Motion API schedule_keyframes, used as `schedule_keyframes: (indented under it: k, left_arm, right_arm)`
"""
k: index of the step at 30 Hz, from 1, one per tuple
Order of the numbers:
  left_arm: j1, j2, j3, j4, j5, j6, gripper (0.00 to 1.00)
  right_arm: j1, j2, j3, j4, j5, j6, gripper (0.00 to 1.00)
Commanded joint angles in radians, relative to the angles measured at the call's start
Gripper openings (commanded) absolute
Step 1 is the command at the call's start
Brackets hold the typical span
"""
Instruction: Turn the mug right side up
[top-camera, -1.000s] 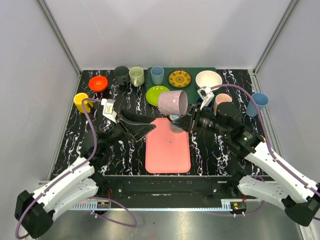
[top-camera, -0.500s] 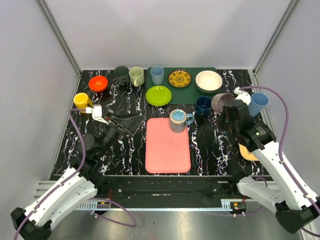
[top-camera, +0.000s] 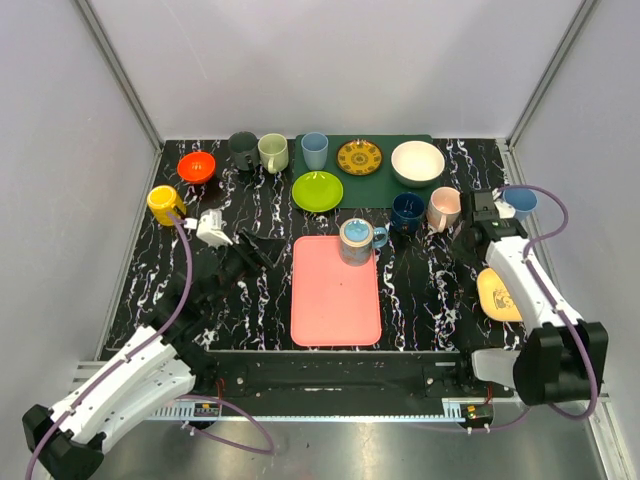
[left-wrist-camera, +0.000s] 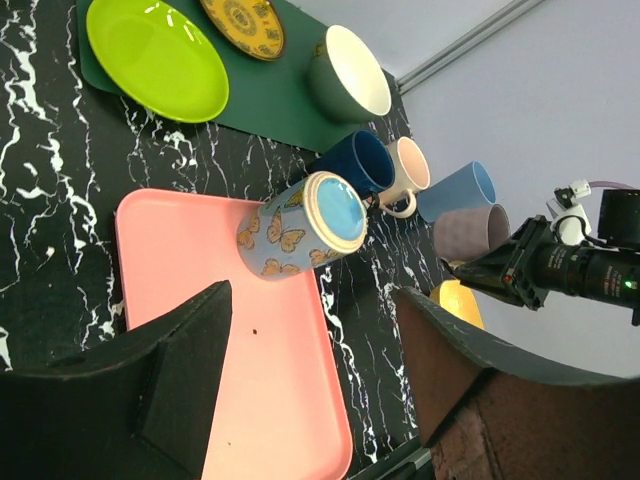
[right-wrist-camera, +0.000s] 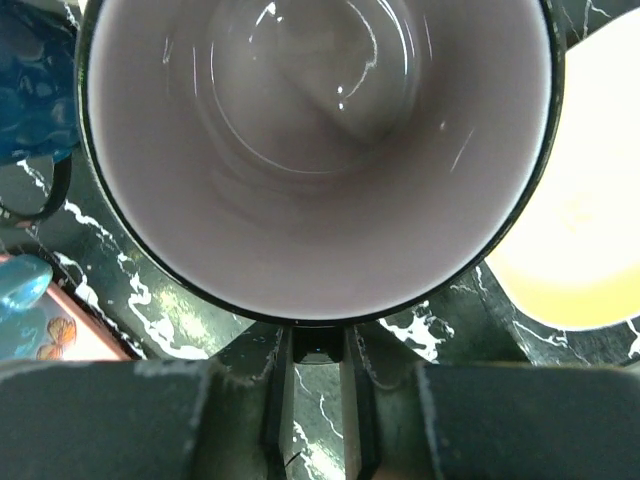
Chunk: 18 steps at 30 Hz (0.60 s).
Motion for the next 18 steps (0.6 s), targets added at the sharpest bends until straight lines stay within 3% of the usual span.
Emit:
schedule_keyframes:
  k: [1, 18]
  left_arm:
    - [0.003, -0.018, 0.002, -0.025, -0.035, -0.037, 0.67]
    - [0.002, -0.008, -0.036, -0.035, -0.052, -0.029, 0.63]
  right_arm:
    - [-0.029, 0.077, 0.07, 0.157, 0.033, -0.005, 0.0]
    - [-0.164, 0.415, 0.141, 0.304, 0.004, -0.02, 0.0]
